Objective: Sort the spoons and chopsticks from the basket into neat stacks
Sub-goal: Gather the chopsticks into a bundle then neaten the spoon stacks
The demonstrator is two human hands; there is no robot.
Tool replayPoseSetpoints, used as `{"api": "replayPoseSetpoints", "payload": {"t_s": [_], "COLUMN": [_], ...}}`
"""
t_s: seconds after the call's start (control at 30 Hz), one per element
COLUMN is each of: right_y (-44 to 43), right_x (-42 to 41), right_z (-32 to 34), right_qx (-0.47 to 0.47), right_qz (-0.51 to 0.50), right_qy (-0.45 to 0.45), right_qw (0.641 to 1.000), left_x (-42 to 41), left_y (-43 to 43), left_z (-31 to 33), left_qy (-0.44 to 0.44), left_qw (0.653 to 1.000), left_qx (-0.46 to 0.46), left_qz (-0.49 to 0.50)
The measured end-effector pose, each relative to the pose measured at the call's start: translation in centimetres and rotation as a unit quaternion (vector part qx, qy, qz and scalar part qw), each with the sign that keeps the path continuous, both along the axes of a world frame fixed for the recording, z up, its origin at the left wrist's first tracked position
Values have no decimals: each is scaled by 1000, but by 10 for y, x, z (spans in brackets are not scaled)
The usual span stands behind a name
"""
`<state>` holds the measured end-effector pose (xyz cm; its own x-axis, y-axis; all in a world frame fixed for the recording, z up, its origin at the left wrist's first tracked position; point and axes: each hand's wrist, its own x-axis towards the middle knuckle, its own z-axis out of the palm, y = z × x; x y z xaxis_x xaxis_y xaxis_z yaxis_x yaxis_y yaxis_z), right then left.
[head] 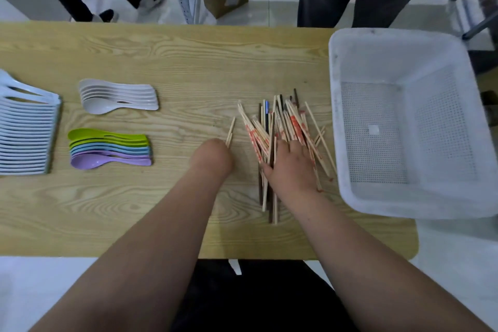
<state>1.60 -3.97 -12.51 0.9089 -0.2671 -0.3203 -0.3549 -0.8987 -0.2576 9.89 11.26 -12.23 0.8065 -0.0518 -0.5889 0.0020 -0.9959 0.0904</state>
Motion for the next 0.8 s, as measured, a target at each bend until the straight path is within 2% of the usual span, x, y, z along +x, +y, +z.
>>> {"api": "replayPoseSetpoints", "payload": {"t_s": [0.17,0.27,0.37,0.5,0.63,0.8], "right_y": [2,4,5,8,17,26], "right_x": [1,7,24,45,62,75], "right_z": [-1,1,2,9,9,10], "right_qx": [15,-3,-35,-79,-108,-113], "right_qz": [31,62,42,48,61,26], "right_qy": [-35,-48,-17,9,34,67], "right_qw": [999,997,998,996,992,991], "left_x": [-10,-13,-15,-15,-19,-23], "left_y": [18,26,29,41,55,65], "left_z": [-10,-13,-11,-9,-14,-16], "left_qy": [-12,-11,-8,-10,27,64], "left_qw": [1000,1000,996,973,937,910], "left_qx": [15,-14,-66,-175,-266,-313], "left_qz": [-4,15,60,153,224,265]}}
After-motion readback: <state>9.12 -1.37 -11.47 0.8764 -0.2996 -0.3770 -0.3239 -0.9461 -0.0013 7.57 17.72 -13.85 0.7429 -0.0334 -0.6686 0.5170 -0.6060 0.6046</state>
